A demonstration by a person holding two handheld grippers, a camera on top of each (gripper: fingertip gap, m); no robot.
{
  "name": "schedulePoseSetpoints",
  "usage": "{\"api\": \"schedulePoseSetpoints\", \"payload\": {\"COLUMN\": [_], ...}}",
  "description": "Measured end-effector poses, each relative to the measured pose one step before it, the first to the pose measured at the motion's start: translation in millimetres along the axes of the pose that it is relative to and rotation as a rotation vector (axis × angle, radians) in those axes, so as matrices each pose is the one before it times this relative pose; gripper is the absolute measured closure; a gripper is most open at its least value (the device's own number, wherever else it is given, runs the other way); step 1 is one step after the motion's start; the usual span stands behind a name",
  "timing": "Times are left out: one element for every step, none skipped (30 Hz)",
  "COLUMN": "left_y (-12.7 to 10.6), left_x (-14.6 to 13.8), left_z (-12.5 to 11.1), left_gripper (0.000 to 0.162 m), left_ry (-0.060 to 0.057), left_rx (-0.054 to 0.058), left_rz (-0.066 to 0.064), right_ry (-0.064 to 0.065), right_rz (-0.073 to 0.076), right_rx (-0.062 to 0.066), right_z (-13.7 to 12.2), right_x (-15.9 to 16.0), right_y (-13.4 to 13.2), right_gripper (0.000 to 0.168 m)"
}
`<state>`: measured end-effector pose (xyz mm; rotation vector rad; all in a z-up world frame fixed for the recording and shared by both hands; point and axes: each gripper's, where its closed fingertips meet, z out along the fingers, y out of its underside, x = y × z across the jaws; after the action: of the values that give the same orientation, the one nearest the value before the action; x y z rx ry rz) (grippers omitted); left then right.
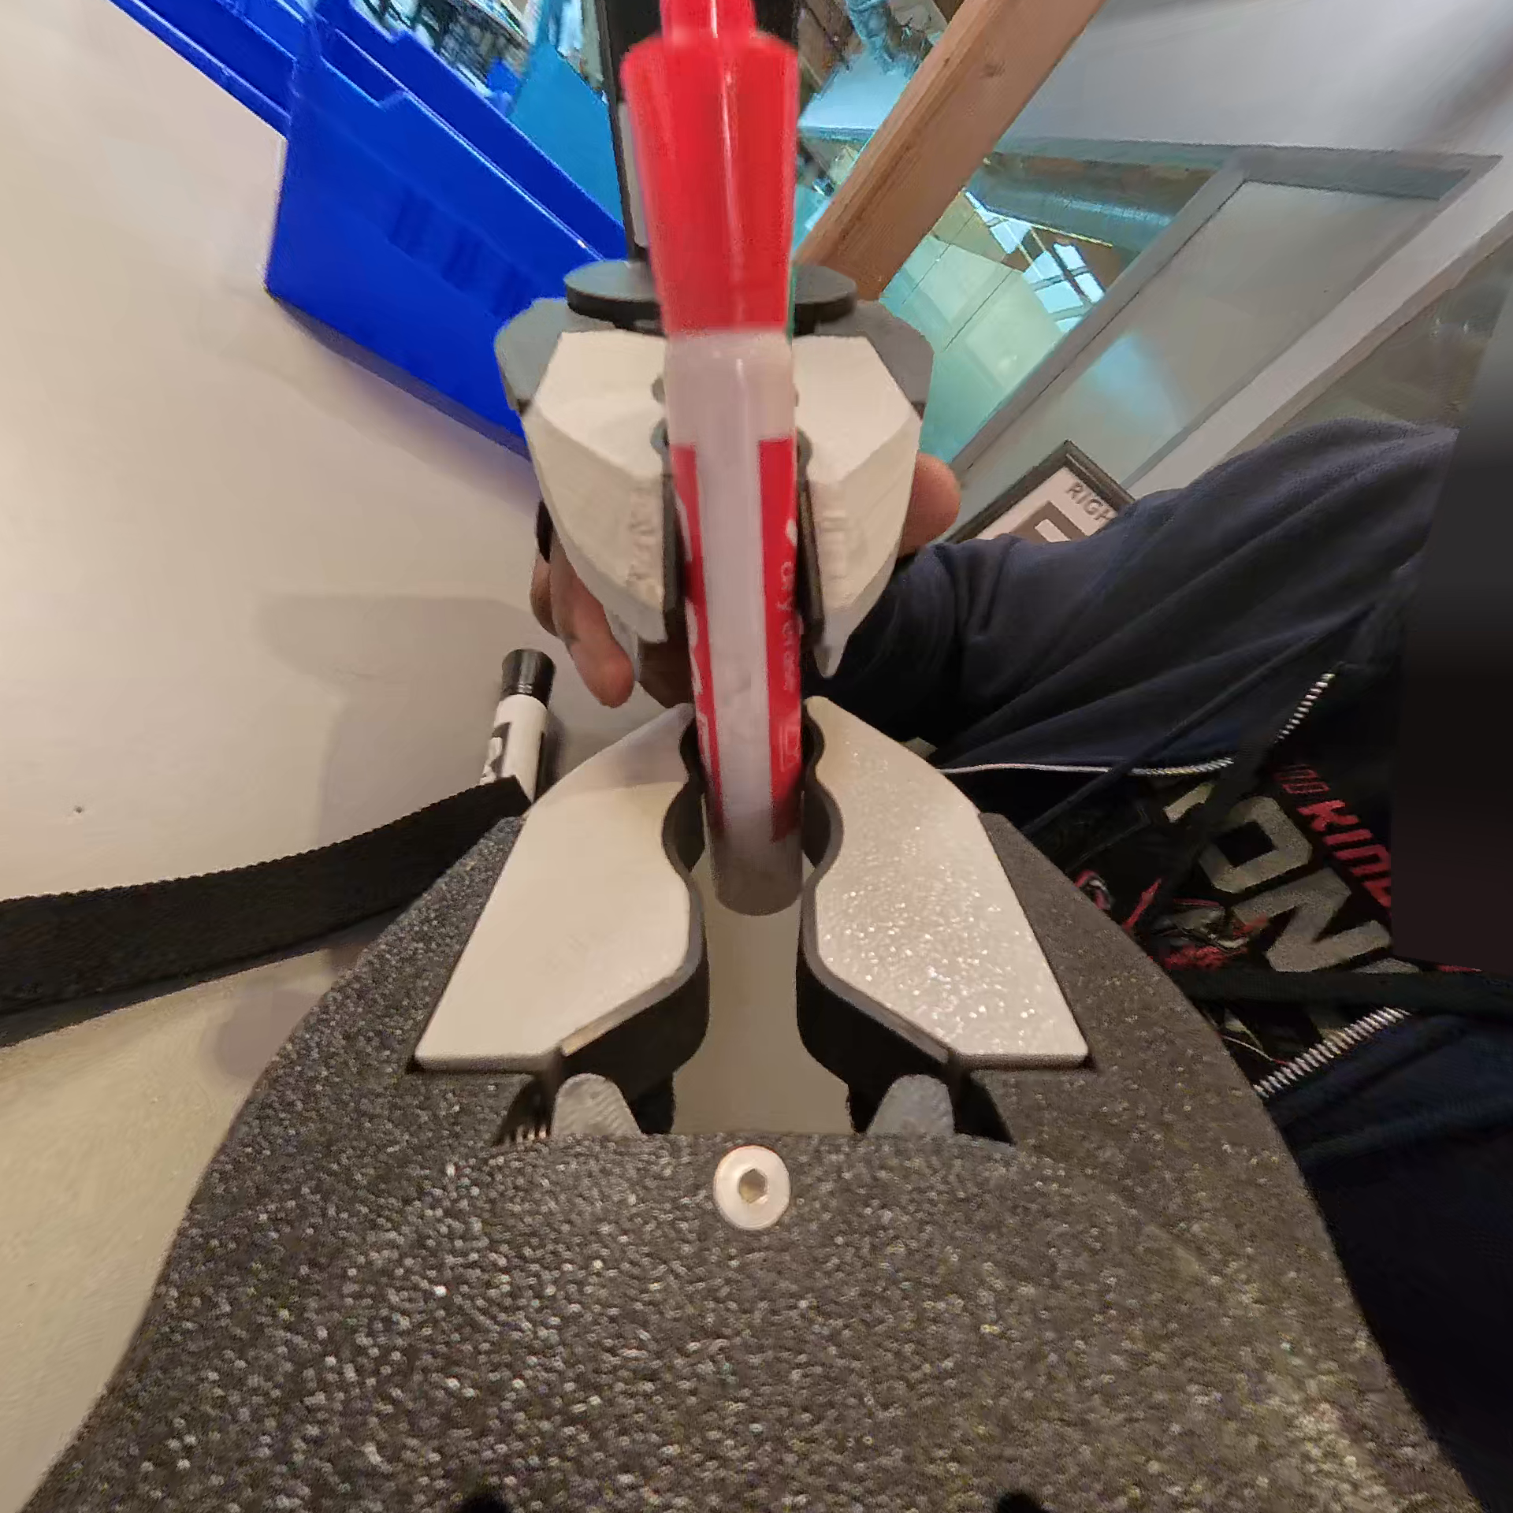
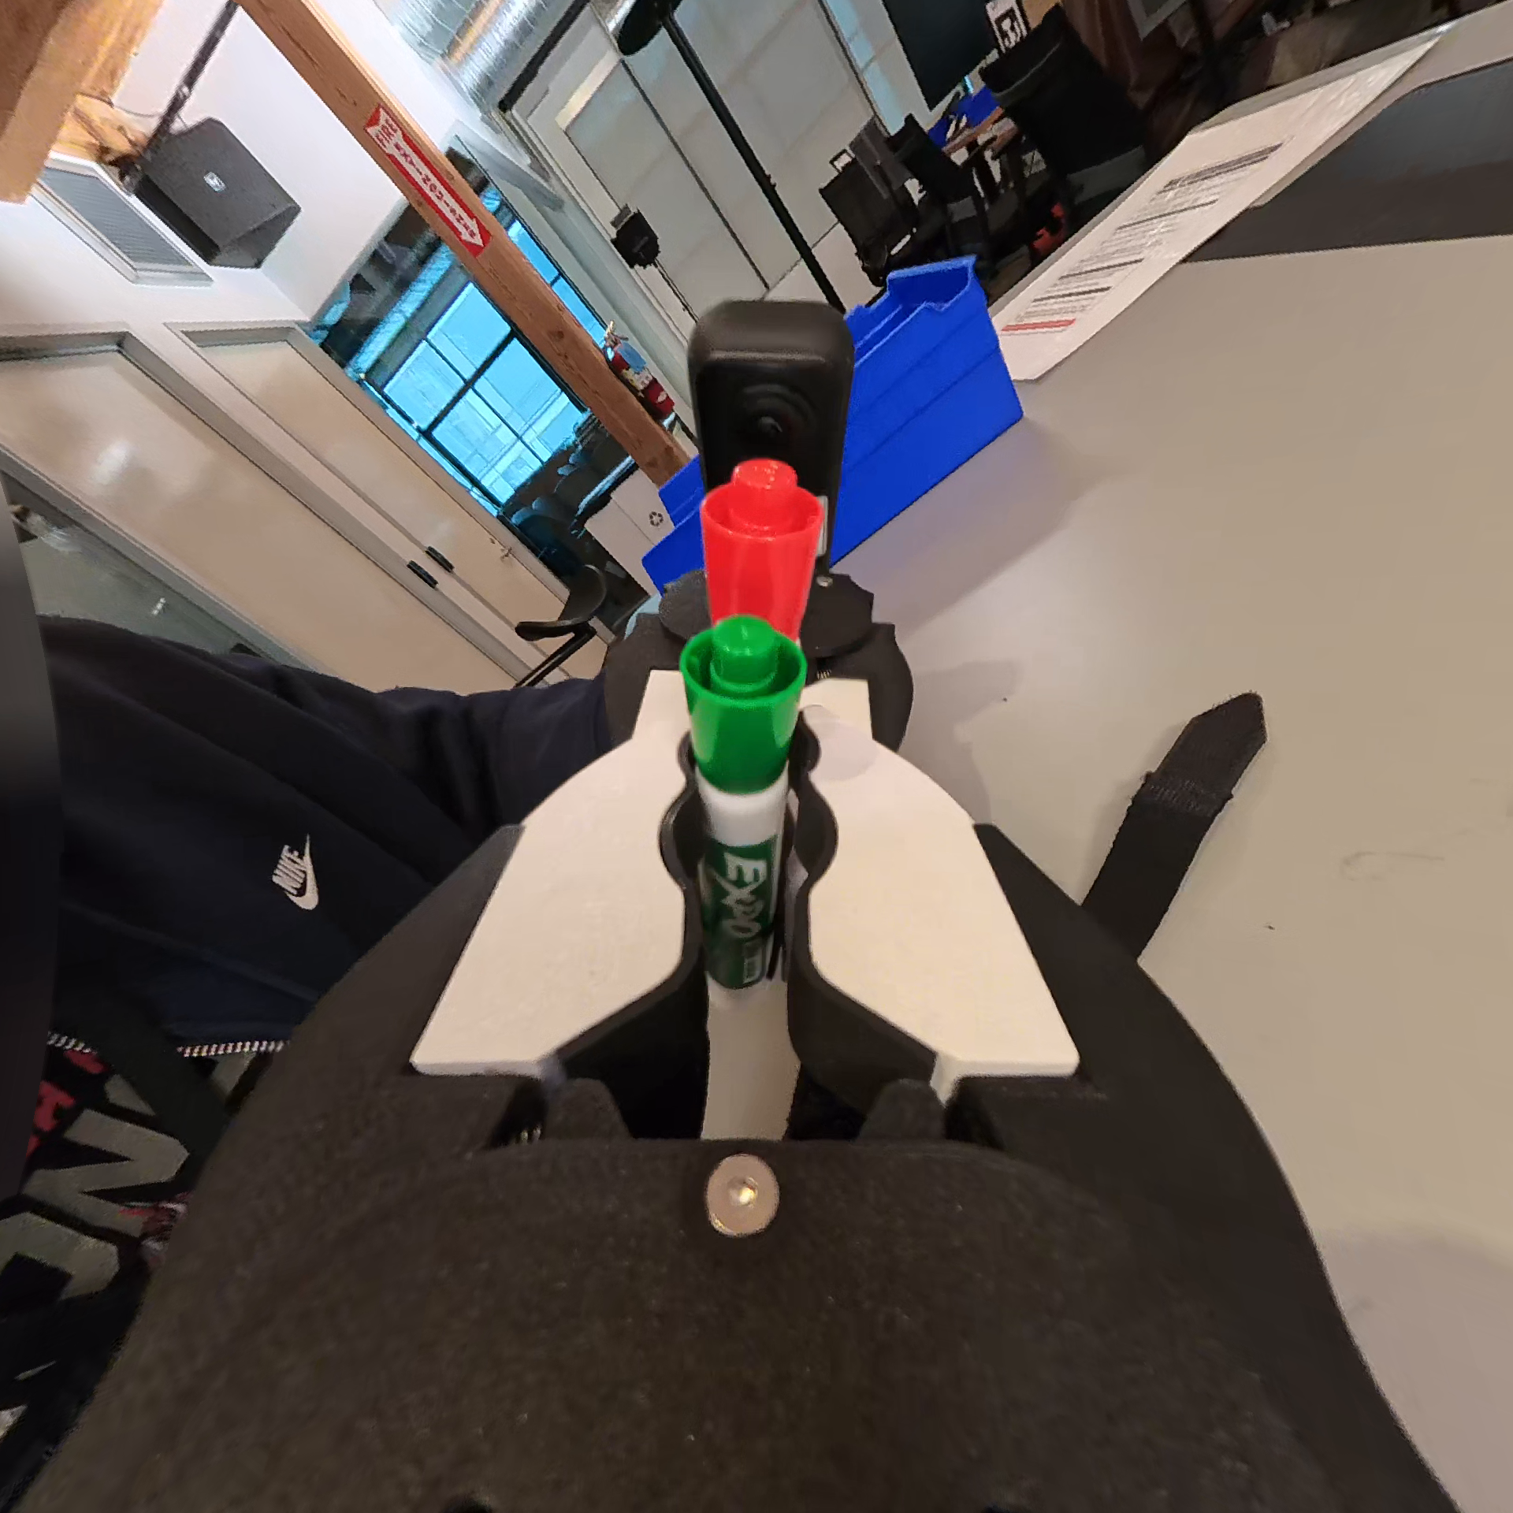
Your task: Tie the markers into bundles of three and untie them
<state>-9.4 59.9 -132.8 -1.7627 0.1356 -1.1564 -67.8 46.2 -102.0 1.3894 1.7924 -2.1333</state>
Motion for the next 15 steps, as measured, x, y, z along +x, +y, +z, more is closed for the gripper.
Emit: {"api": "schedulePoseSetpoints", "payload": {"left_y": [-1.34,0.62,-0.59,-2.31,-1.23,-0.57,-0.61,0.09,0.28,0.79,2.50,3.89,3.96,0.88,-0.87], "left_x": [-1.07,0.68,0.05,0.58,-0.45,-2.48,-2.06,-1.22,-0.62,-1.21,-2.23,-1.81,0.02,0.35,0.18], "left_z": [-0.14,0.09,-0.21,-0.68,-0.56,-0.66,-0.86,-0.59,-0.19,0.15,0.37,0.62,0.76,0.62,0.67], "left_gripper": [0.143,0.143,0.143,0.143,0.143,0.143,0.143,0.143,0.143,0.143,0.143,0.143,0.143,0.143,0.143], "left_ry": [-0.0168,-0.0005,-0.0024,-0.0007,-0.0049,-0.0182,-0.0157,-0.0101,-0.0081,-0.0129,-0.0198,-0.0124,0.0064,0.0091,0.0051], "left_rx": [0.0067,-0.0089,0.0008,0.0133,0.0038,0.0003,-0.0010,-0.0052,-0.0047,-0.0073,-0.0175,-0.0241,-0.0244,-0.0018,0.0105], "left_rz": [0.0158,0.0038,-0.0007,-0.0043,-0.0079,-0.0109,-0.0179,-0.0113,0.0020,0.0098,0.0170,0.0107,-0.0053,-0.0077,-0.0030], "right_ry": [0.0011,-0.0057,-0.0085,-0.0058,0.0003,0.0090,0.0107,0.0002,-0.0049,0.0009,0.0095,0.0077,-0.0015,-0.0023,-0.0019], "right_rz": [-0.0053,0.0006,0.0046,0.0046,0.0038,0.0014,-0.0029,0.0019,0.0078,0.0009,-0.0048,-0.0007,0.0055,0.0059,0.0011], "right_rx": [-0.0118,-0.0091,-0.0095,-0.0163,-0.0126,-0.0062,-0.0010,0.0027,0.0007,-0.0022,0.0020,0.0057,0.0065,0.0030,-0.0048], "right_z": [0.38,0.36,0.49,0.97,0.81,0.49,-0.24,-0.77,-0.51,-0.19,-0.79,-2.05,-2.87,-2.99,-2.21], "right_x": [0.10,-1.08,-1.37,-0.78,0.40,1.93,2.51,1.40,0.49,0.63,1.47,1.56,0.76,0.75,0.31], "right_y": [2.43,1.59,1.46,2.69,2.60,1.93,1.09,0.11,-0.11,0.32,-0.56,-1.58,-2.25,-1.95,-0.58], "right_gripper": [0.150,0.150,0.150,0.150,0.150,0.150,0.150,0.150,0.150,0.150,0.150,0.150,0.150,0.151,0.150]}}
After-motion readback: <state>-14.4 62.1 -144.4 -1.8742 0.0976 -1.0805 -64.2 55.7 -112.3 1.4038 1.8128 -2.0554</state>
